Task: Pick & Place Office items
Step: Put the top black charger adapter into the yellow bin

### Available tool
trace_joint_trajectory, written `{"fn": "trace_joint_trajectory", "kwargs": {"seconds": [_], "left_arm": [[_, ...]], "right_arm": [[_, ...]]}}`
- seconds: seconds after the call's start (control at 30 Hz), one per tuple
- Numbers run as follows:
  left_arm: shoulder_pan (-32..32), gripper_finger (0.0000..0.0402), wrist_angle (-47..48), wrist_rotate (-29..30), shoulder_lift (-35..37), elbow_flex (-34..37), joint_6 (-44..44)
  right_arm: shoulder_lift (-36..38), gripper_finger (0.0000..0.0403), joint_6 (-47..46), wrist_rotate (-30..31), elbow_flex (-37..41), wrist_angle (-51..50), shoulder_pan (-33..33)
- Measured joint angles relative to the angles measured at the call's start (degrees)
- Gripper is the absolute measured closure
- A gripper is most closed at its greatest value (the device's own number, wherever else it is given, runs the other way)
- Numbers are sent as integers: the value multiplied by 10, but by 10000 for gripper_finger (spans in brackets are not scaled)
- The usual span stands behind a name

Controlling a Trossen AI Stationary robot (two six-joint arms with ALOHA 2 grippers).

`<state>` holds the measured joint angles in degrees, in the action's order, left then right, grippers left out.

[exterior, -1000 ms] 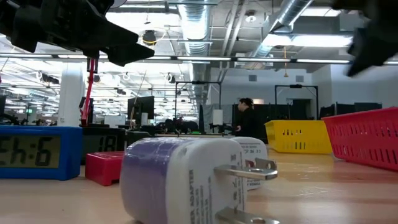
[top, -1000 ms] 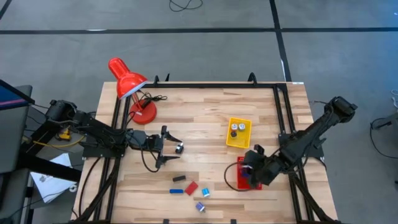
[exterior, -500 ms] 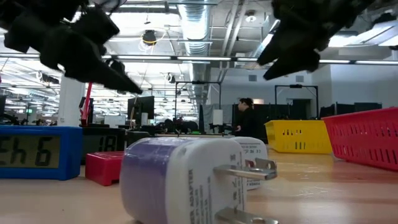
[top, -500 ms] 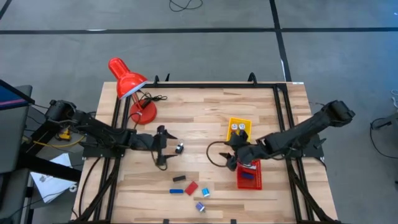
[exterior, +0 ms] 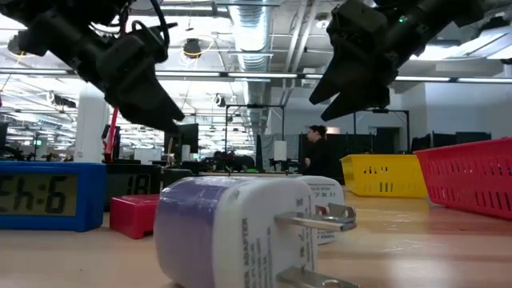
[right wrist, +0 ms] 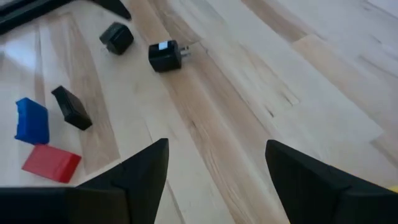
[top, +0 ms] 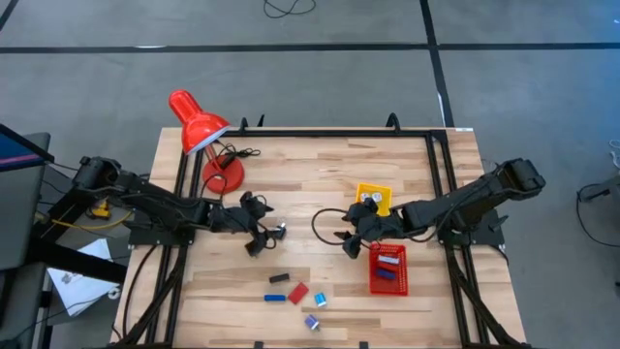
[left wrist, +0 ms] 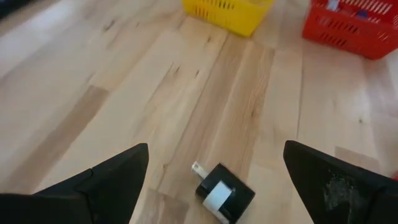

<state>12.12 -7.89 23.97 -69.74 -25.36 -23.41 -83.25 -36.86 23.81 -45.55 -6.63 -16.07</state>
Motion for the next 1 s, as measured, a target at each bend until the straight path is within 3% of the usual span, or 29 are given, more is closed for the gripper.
{"fn": "trace_joint_trajectory", "kwargs": {"seconds": [0.3,0.7,1.0], "left_arm": [[0,32,-80,8,-110,-2,-6],[2,32,-26,14,-201,-59,-23],[2,32,32,49,-205,-66,-36]], "right_arm": [[0,143,48,0,0,-2,0],[0,143,49,0,0,-4,-1],[0,143,56,0,0,-5,-4]]}}
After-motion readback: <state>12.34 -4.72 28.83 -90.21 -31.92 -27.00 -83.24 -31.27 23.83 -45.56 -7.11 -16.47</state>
